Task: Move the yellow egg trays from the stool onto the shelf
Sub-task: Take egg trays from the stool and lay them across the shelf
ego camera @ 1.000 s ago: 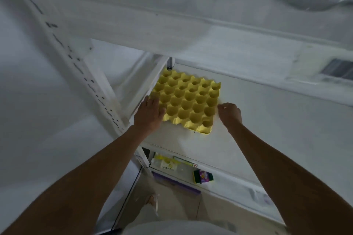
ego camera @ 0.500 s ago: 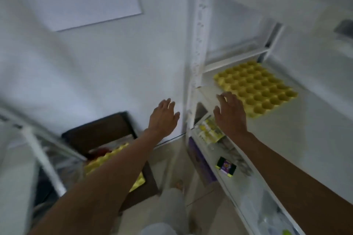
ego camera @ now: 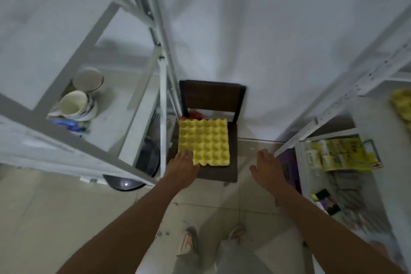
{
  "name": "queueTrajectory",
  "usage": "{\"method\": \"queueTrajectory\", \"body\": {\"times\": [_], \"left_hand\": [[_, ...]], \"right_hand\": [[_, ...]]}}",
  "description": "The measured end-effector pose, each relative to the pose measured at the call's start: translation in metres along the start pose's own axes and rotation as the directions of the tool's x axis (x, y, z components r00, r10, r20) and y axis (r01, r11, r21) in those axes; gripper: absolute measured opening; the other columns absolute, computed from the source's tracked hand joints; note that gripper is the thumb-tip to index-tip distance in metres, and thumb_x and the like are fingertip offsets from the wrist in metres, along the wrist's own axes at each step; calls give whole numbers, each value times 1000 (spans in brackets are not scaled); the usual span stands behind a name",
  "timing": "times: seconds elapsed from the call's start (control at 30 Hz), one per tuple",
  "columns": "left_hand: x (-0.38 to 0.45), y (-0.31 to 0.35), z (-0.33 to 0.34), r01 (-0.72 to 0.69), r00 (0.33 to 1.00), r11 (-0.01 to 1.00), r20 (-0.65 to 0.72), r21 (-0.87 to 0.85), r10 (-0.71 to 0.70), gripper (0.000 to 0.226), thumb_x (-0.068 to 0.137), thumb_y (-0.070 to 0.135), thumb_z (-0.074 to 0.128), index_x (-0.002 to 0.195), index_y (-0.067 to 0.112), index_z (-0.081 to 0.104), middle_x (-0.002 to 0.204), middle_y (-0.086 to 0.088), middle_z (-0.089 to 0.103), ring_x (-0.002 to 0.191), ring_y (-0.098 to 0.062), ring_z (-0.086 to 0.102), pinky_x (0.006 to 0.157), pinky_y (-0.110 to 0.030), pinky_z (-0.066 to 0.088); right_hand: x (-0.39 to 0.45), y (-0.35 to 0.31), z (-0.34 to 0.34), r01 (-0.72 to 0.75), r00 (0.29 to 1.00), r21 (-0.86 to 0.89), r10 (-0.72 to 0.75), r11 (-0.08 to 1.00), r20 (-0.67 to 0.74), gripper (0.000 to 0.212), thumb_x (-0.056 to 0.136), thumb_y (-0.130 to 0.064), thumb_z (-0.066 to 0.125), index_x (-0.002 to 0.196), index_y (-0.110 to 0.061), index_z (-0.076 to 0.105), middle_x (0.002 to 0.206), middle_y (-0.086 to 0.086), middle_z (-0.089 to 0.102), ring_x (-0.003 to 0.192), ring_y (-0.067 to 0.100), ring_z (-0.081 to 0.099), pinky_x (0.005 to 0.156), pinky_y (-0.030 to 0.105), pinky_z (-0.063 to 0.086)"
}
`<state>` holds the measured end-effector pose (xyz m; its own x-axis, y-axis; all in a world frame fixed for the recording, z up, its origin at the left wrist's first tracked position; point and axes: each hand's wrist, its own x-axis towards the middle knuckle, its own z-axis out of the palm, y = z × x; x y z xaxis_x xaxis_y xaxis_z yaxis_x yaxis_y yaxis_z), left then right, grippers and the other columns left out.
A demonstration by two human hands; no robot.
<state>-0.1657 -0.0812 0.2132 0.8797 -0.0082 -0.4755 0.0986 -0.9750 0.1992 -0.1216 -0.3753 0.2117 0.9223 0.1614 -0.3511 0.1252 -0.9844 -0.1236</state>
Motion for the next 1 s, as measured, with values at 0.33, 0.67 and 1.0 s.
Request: {"method": "queueTrajectory", "body": {"times": [0.33, 0.67, 1.0], "left_hand": [[19, -64, 42, 24, 993, 999, 117, -23, -21, 62, 102, 43, 42, 153, 9, 33, 161, -11, 33, 145, -31, 37, 113, -47, 40], [179, -80, 77, 324, 944, 896, 161, -305, -287, 40, 96, 21, 48, 134, 11, 55, 142, -15, 55, 125, -39, 57, 96, -50, 52], [297, -114, 152, 536, 836, 740, 134, -406, -532, 47, 89, 13, 57, 136, 9, 56, 128, -16, 61, 110, -39, 63, 88, -45, 54]], "right_hand": [[32, -55, 44, 5, 973, 67, -20, 998, 229, 45, 99, -31, 43, 135, -6, 51, 139, 10, 44, 123, 30, 48, 99, 45, 47], [211, -34, 116, -311, 922, 444, 152, 840, 357, 37, 97, -27, 54, 130, -12, 60, 121, 11, 67, 103, 27, 65, 84, 35, 50], [318, -22, 216, -457, 877, 464, 296, 759, 379, 28, 89, -24, 61, 115, -15, 63, 107, 6, 72, 101, 29, 68, 78, 35, 53]]}}
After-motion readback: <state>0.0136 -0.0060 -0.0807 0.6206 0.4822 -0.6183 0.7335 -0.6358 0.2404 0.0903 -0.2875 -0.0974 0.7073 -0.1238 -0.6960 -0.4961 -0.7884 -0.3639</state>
